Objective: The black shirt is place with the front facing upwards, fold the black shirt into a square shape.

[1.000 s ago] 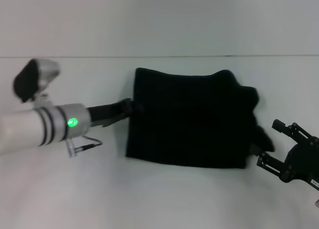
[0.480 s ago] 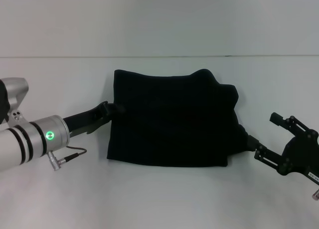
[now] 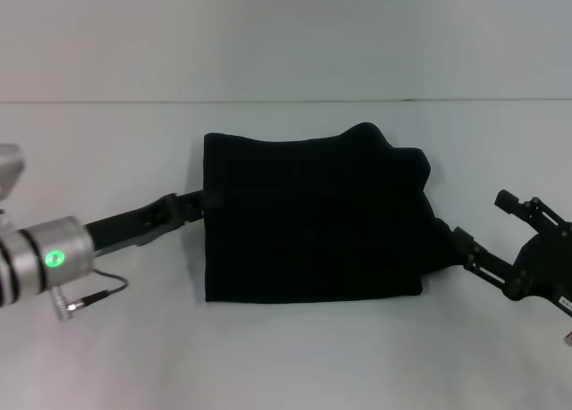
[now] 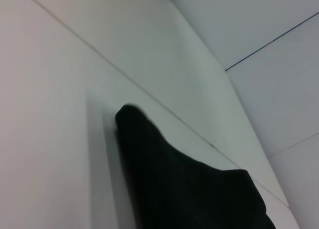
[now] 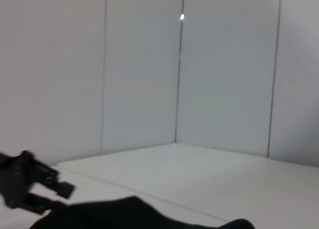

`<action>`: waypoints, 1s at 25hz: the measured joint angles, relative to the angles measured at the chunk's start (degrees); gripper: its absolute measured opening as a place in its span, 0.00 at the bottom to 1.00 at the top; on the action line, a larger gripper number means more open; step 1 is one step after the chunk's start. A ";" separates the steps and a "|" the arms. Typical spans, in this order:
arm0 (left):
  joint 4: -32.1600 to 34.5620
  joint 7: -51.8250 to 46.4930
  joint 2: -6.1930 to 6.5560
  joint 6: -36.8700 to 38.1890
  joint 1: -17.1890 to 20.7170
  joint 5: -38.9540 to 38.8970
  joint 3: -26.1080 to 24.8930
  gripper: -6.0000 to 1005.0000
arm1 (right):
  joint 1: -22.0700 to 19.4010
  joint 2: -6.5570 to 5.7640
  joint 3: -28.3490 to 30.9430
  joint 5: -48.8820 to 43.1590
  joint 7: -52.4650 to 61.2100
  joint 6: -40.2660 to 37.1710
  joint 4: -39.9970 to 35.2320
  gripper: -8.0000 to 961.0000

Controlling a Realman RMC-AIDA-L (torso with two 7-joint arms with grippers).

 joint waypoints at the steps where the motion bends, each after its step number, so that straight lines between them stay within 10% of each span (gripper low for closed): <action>1: 0.23 0.81 0.36 0.83 0.63 -0.11 -0.43 0.42 | 0.17 0.01 0.41 0.00 0.00 0.00 0.18 0.89; 14: 4.47 48.05 -0.68 27.92 8.02 -0.12 -9.81 0.77 | 2.96 0.00 -1.26 -0.52 -1.18 0.22 0.90 0.89; 25: 3.92 55.00 -1.66 26.79 11.45 10.27 -9.63 0.96 | 0.53 -0.07 -4.45 -0.54 -7.50 1.50 6.15 0.89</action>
